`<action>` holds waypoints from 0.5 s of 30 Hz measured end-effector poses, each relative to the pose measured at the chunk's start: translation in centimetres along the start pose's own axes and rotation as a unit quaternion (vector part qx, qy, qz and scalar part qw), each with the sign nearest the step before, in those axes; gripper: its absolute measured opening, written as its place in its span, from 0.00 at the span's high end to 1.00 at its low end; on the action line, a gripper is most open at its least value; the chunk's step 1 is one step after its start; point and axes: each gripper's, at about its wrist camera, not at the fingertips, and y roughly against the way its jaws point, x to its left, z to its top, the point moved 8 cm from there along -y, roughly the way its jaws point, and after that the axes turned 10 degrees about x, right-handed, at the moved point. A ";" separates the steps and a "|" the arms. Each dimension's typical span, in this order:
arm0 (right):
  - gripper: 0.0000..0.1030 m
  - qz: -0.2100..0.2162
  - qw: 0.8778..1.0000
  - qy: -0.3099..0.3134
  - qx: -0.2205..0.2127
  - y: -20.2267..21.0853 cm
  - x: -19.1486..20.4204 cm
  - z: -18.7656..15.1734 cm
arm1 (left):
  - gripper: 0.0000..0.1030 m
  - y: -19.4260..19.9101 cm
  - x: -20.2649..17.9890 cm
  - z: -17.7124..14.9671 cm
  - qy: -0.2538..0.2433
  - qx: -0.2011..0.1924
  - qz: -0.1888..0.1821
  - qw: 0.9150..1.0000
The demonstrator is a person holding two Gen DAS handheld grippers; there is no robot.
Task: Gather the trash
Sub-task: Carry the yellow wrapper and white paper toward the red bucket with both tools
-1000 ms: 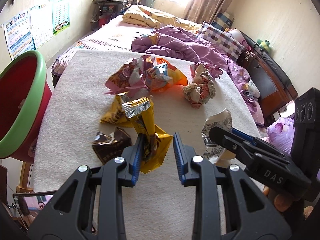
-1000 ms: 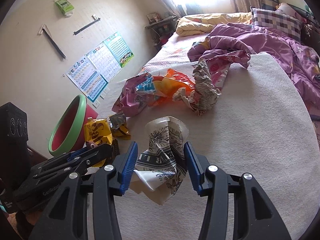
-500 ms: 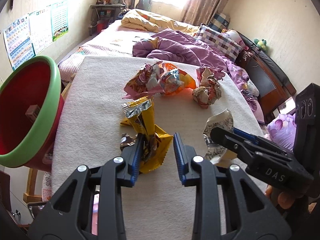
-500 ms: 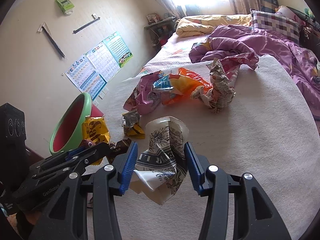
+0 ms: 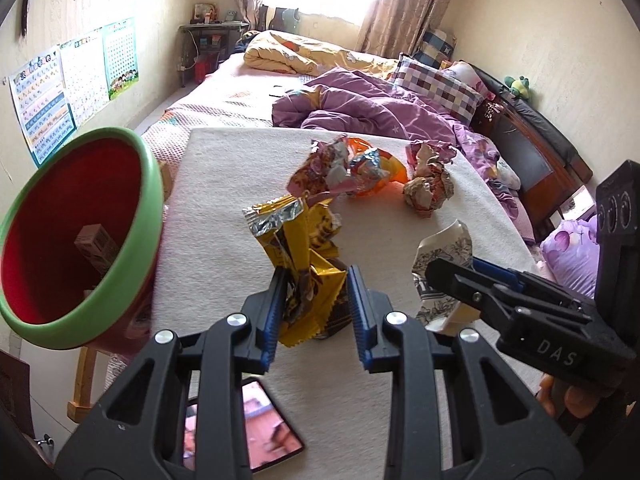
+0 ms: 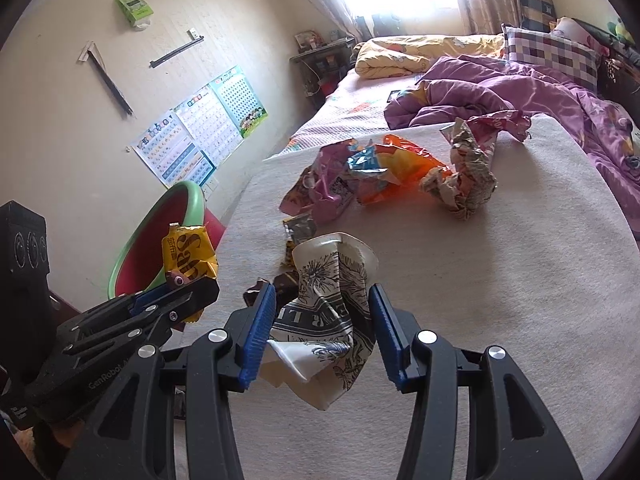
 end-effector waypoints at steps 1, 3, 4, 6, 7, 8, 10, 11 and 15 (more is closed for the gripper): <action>0.54 0.001 1.000 0.002 -0.001 -0.1 0.3 0.0 | 0.72 0.1 0.3 -0.1 0.000 -0.001 0.002 1.000; 0.54 0.001 1.000 0.006 -0.004 -0.1 1.3 0.0 | 0.72 0.5 1.0 -0.1 0.002 -0.004 0.007 1.000; 0.54 0.001 1.000 0.008 -0.006 -0.1 1.6 0.0 | 0.72 0.7 1.4 -0.1 0.003 -0.006 0.008 1.000; 0.54 0.002 1.000 0.012 -0.009 0.0 2.2 0.1 | 0.72 1.1 2.1 0.0 0.005 -0.010 0.011 1.000; 0.54 0.002 1.000 0.014 -0.011 0.0 2.7 0.2 | 0.72 1.3 2.5 0.0 0.006 -0.012 0.011 1.000; 0.54 0.003 1.000 0.015 -0.012 -0.1 2.8 0.2 | 0.72 1.5 2.8 0.0 0.008 -0.013 0.012 1.000; 0.54 0.004 1.000 0.018 -0.014 -0.2 3.3 0.3 | 0.72 1.8 3.5 0.0 0.009 -0.016 0.014 1.000; 0.54 0.005 1.000 0.019 -0.014 -0.3 3.6 0.3 | 0.72 1.9 3.7 0.0 0.010 -0.017 0.015 1.000; 0.54 0.008 1.000 0.023 -0.013 -0.7 4.7 0.4 | 0.72 2.4 4.7 0.0 0.011 -0.021 0.020 1.000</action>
